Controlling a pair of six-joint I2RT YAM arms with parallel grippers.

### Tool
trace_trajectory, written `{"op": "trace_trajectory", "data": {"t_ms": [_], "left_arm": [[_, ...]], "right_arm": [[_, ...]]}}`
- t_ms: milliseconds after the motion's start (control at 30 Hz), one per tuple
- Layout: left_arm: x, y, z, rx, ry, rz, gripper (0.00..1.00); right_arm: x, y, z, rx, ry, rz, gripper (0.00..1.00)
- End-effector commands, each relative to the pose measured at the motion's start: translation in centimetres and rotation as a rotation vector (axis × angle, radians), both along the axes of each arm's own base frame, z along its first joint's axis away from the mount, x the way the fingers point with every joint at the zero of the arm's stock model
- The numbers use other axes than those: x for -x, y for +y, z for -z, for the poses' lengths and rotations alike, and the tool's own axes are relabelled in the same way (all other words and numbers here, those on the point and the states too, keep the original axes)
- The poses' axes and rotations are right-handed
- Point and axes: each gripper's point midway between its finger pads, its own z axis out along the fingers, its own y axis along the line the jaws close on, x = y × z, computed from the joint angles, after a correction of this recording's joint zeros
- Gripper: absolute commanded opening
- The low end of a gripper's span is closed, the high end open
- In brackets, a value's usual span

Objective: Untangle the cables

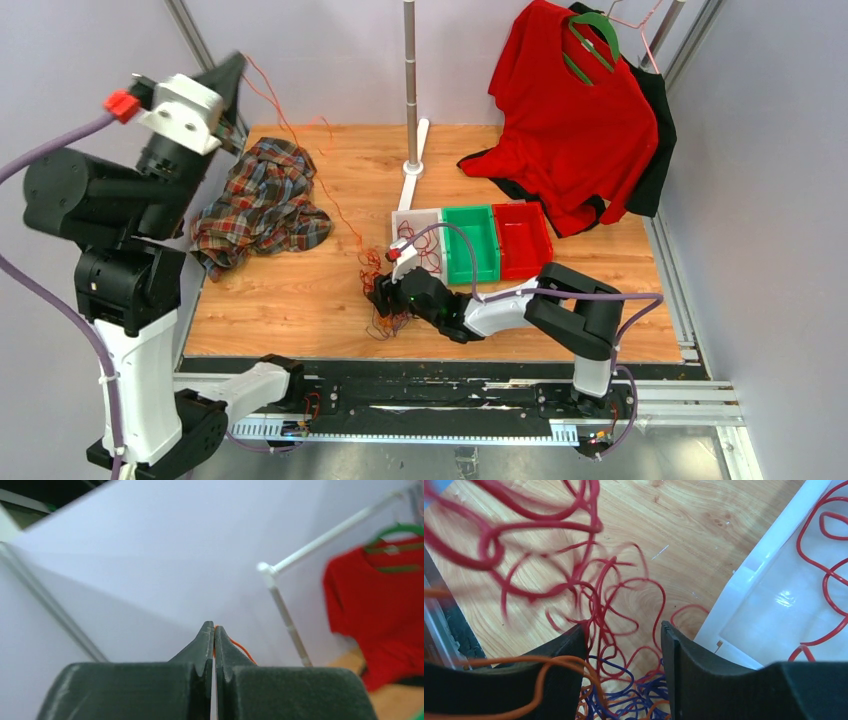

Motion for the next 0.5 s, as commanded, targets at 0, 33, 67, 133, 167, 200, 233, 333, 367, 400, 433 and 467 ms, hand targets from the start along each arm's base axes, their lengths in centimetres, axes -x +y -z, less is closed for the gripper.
{"op": "trace_trajectory", "data": {"t_ms": [0,33,67,133,167,200,233,333,367,400,433,467], "left_arm": [[2.8,5.5,-10.7,0.253,-0.430,-0.221,0.00],[3.3,6.3,-11.8,0.294,-0.486,-0.252,0.00],[3.9,7.1,-12.9,0.330,-0.545,-0.279,0.00],[4.8,7.9,-14.7,0.380,-0.621,-0.302,0.00],[5.3,8.2,-15.4,0.403,-0.646,-0.305,0.00],[5.6,8.4,-16.0,0.420,-0.671,-0.306,0.00],[6.1,8.7,-16.6,0.442,-0.700,-0.306,0.00],[7.3,9.4,-17.8,0.496,-0.765,-0.309,0.00],[7.5,9.5,-18.2,0.506,-0.784,-0.315,0.00],[7.8,9.8,-18.6,0.516,-0.809,-0.325,0.00],[8.3,10.2,-19.2,0.532,-0.838,-0.339,0.00],[8.8,10.6,-19.7,0.555,-0.866,-0.348,0.00]], "right_arm": [[1.2,0.1,1.6,0.028,0.019,-0.012,0.54],[1.3,0.2,1.7,0.029,0.021,-0.016,0.54],[1.4,0.2,1.9,0.034,0.022,-0.018,0.54],[1.6,0.1,2.2,0.042,0.027,-0.019,0.52],[1.6,0.1,2.3,0.044,0.033,-0.019,0.49],[1.7,0.0,2.5,0.045,0.036,-0.019,0.47],[1.7,0.0,2.6,0.048,0.039,-0.021,0.46],[1.9,-0.1,2.9,0.052,0.044,-0.023,0.45],[2.0,-0.2,3.2,0.058,0.046,-0.022,0.45],[2.0,-0.3,3.3,0.061,0.048,-0.023,0.43],[2.1,-0.4,3.5,0.066,0.050,-0.024,0.41],[2.1,-0.4,3.7,0.070,0.052,-0.024,0.40]]}}
